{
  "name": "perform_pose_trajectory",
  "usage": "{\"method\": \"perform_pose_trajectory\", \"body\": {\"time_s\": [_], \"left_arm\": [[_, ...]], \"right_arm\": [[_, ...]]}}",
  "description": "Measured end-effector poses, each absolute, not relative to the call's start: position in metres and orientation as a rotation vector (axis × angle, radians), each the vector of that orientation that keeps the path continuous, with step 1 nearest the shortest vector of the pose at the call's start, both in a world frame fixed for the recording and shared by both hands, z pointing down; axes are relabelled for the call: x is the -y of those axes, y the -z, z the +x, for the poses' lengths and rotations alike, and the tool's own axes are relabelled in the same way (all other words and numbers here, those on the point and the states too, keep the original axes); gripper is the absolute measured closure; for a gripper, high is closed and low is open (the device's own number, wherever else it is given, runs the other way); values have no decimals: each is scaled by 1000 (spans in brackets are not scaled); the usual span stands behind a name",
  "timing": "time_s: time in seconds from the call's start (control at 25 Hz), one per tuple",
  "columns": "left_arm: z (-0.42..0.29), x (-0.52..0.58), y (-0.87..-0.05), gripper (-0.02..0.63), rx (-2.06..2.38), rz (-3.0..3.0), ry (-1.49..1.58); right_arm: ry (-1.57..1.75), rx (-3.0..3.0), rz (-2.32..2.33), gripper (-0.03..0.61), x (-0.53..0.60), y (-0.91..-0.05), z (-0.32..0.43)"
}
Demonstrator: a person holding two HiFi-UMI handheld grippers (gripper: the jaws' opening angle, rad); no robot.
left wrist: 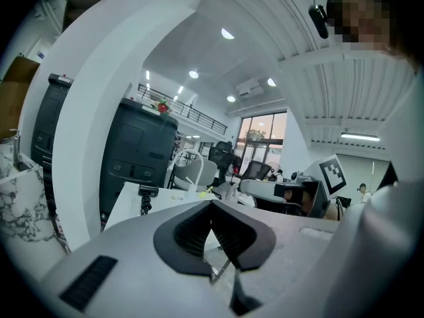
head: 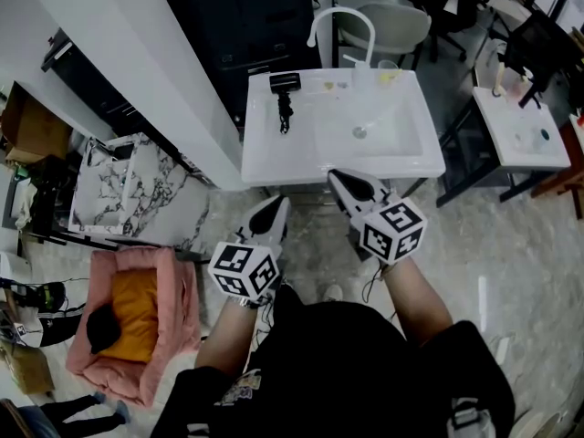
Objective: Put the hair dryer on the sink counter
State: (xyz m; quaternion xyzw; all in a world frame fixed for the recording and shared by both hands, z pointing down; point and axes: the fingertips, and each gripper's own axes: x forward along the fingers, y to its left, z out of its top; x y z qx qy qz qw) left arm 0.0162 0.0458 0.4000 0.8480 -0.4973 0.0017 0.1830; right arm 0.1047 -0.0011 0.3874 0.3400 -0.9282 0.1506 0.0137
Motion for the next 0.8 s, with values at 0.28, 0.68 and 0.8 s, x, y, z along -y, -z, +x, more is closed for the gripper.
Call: {"method": "perform_pose_trajectory", "body": {"time_s": [0.28, 0.68, 0.8], "left_arm": [[21, -51, -397, 614, 1404, 2401, -10], [25, -49, -402, 613, 1398, 2398, -7], [27, -49, -402, 614, 1398, 2399, -7]], "right_arm": [[-468, 2898, 1060, 580, -4, -385, 109], [-475, 2892, 1055, 581, -3, -388, 109], [-478, 2895, 1051, 580, -2, -390, 109]]}}
